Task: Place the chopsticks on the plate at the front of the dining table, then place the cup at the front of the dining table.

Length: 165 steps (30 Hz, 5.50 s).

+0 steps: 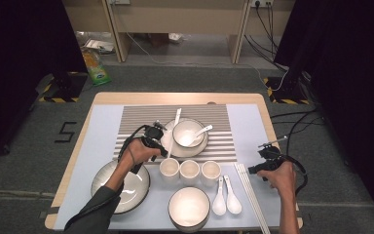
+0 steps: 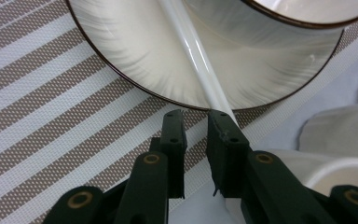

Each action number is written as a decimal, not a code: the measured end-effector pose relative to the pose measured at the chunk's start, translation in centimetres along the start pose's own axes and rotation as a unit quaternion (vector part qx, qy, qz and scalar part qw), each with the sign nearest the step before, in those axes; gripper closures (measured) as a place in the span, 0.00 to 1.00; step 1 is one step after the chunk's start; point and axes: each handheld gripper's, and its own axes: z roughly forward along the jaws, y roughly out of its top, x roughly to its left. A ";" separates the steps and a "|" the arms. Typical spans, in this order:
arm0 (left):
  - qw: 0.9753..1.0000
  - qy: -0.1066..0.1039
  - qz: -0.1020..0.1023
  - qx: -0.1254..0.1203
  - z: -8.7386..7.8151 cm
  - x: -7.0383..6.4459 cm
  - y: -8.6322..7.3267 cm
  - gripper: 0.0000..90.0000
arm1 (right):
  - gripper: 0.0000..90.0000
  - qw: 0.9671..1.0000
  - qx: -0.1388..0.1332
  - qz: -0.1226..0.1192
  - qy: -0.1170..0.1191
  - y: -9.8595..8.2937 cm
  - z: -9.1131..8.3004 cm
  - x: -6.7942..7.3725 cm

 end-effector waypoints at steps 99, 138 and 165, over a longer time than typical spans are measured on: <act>0.997 -0.050 0.050 -0.030 -5.3 -1.0 -3.8 0.50 | 0.47 1.000 -0.012 -0.020 -0.013 -0.5 0.3 0.6; 0.996 -0.020 0.088 0.028 -0.9 -2.9 -2.5 0.81 | 0.46 1.000 -0.012 -0.024 -0.014 -0.5 0.3 0.7; 0.990 0.004 0.132 0.051 -2.9 -2.1 -2.8 0.90 | 0.45 1.000 -0.009 -0.021 -0.012 -0.4 0.3 0.7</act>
